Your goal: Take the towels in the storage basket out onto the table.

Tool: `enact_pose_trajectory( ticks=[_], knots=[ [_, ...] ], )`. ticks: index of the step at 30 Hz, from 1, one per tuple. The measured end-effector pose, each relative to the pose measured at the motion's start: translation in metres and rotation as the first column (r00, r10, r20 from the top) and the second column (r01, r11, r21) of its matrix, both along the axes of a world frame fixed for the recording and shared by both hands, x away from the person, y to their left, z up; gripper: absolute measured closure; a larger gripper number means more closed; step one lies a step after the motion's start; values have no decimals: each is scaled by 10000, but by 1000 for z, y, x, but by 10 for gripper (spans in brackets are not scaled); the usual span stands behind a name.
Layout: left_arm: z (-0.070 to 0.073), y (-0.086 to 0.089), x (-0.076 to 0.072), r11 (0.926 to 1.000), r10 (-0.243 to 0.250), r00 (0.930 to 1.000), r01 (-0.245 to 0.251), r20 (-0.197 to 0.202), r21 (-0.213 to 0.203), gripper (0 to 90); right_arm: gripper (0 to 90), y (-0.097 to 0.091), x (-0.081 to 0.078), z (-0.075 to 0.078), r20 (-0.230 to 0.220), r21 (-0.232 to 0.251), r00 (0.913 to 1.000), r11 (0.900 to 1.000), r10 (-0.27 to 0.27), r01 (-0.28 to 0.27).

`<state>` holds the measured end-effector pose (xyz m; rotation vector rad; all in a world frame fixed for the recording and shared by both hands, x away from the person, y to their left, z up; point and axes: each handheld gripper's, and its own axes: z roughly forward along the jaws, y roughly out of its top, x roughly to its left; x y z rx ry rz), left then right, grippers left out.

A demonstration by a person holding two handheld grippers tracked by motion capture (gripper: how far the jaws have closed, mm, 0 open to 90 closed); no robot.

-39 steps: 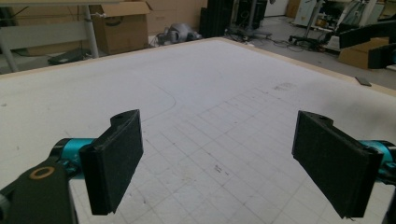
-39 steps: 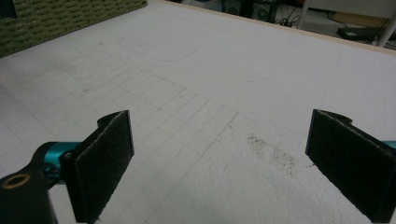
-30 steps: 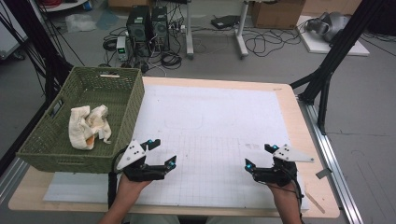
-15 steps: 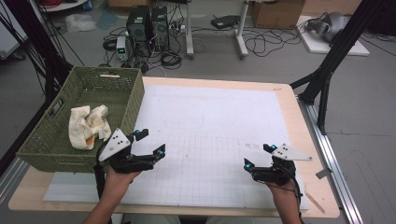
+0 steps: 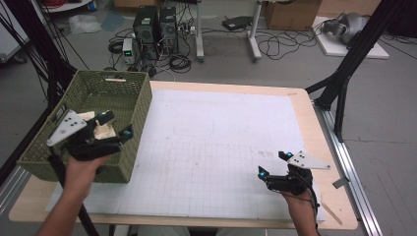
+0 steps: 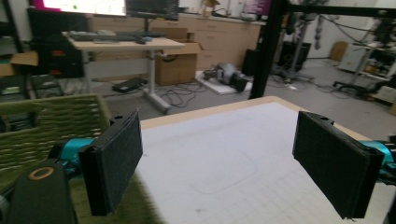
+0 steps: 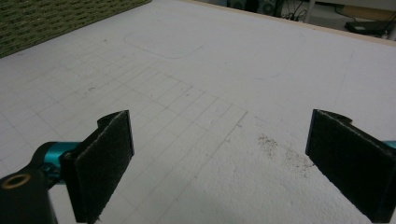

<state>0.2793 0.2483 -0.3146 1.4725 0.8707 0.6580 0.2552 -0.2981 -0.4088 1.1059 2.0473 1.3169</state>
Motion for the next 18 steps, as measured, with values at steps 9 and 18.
enact_pose_trajectory(
  ticks=[9, 18],
  knots=[
    [9, 46, 24, 9946, 1028, 9931, -1018, -564, 195, 164, 70, -1, 3, -1, -47, -70, 10000, 10000, -48, 48],
    [-11, 72, 57, 9772, 2073, 9606, -1945, -1853, 852, 165, 70, 0, 3, -2, -99, -133, 9999, 9999, -29, 28]
  ],
)
